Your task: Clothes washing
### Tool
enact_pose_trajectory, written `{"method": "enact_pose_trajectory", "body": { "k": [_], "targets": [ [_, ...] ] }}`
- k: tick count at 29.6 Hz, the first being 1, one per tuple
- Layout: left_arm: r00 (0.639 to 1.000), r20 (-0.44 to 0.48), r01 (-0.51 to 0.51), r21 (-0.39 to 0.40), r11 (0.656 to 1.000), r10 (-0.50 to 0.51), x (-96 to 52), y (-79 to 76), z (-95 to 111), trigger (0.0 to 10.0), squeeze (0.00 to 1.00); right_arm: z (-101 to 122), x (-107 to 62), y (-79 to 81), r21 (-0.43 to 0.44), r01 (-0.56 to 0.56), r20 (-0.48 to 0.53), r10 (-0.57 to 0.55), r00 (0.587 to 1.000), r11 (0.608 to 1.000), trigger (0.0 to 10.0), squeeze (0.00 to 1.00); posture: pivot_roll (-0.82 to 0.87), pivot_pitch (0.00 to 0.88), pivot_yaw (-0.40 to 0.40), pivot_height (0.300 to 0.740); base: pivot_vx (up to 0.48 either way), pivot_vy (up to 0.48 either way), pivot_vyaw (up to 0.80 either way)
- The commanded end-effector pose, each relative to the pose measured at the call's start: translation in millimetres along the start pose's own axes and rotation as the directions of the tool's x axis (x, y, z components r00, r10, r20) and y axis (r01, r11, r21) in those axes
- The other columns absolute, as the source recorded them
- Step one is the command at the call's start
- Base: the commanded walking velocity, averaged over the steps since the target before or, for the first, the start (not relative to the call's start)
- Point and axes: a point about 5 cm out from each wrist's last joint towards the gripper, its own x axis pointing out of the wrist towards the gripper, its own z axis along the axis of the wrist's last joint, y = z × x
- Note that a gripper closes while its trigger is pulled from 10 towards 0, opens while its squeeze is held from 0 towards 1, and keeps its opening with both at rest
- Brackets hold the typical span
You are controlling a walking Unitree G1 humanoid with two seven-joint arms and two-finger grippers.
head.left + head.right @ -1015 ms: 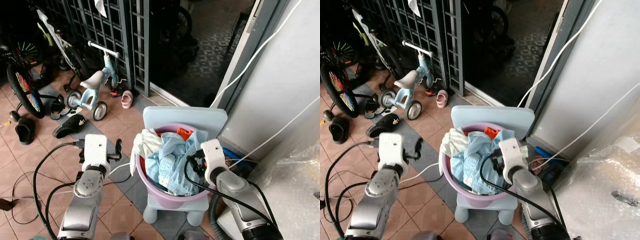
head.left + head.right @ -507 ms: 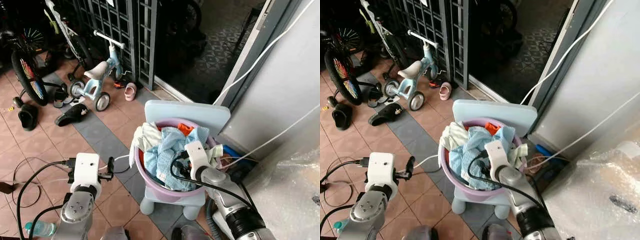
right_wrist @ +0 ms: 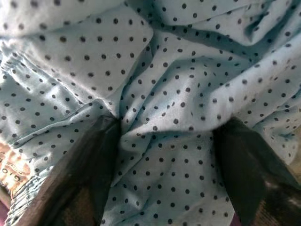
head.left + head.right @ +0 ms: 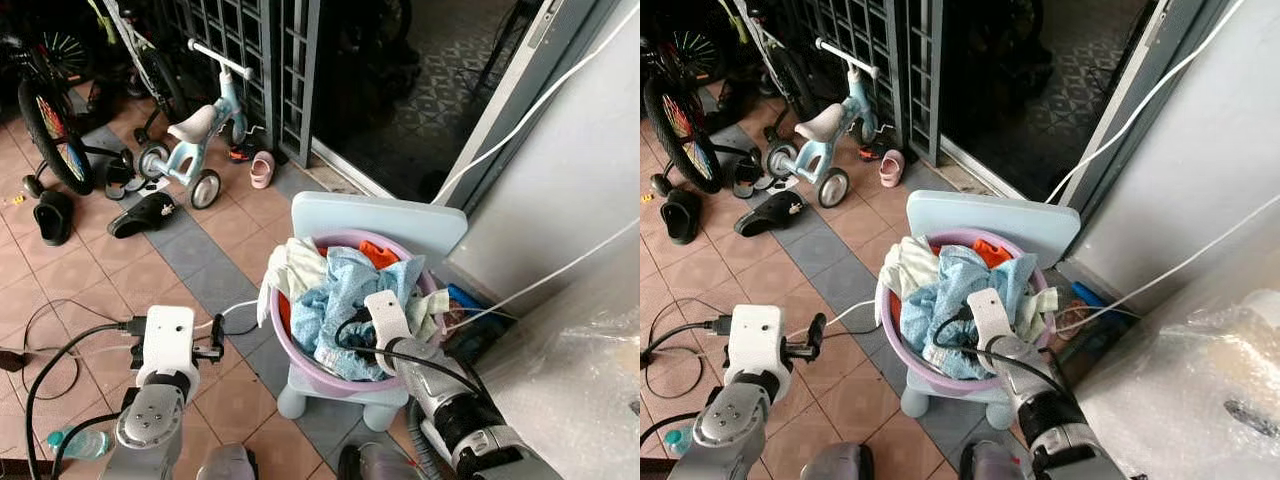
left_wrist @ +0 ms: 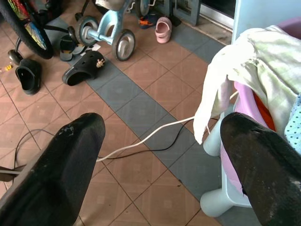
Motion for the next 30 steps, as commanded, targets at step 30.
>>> {"method": "enact_pose_trajectory", "body": {
  "k": [30],
  "targets": [
    [0.999,0.042,0.019,0.025,1.0,-0.021,26.3,-10.7,13,10.0,0.0,13,4.8,-11.4,0.2,-0.02,0.074,0.005,0.997,0.98,0.0,0.0,0.07,0.06,-0.045,0.74,0.0,0.0,0.0]
  ]
}}
